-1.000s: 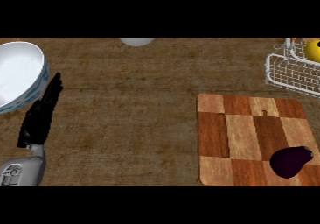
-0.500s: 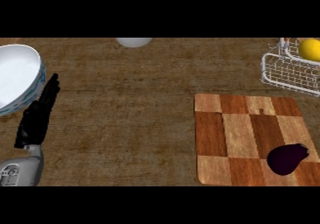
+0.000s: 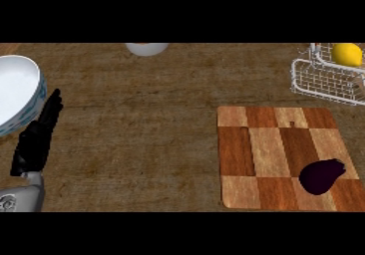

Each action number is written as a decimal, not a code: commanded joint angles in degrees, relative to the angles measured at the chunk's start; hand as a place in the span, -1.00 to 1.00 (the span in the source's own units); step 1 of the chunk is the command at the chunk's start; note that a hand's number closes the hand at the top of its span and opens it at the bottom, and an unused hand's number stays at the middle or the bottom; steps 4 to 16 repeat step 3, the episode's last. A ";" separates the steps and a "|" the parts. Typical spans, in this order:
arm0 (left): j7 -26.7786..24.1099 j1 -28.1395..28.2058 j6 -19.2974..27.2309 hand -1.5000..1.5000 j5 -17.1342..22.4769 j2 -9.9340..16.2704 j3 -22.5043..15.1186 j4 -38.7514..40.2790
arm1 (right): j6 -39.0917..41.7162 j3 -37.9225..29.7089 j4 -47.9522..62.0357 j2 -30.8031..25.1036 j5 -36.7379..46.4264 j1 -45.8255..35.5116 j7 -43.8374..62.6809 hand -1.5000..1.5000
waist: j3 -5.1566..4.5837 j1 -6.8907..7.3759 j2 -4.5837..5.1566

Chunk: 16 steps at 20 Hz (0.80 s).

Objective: Pick the lemon from the cutting board and place it in the tiered basket

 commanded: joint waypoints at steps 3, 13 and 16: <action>1.13 1.05 -2.69 0.00 1.73 2.24 1.41 -2.21 | 7.94 -11.94 -3.82 -4.76 -10.12 14.16 -7.71 -1.00 | 0.08 0.11 0.14; 1.13 1.05 -2.69 0.00 1.73 2.24 1.41 -2.21 | 7.94 -11.94 -3.82 -4.76 -10.12 14.16 -7.71 -1.00 | 0.08 0.11 0.14; 1.13 1.05 -2.69 0.00 1.73 2.24 1.41 -2.21 | 7.94 -11.94 -3.82 -4.76 -10.12 14.16 -7.71 -1.00 | 0.08 0.11 0.14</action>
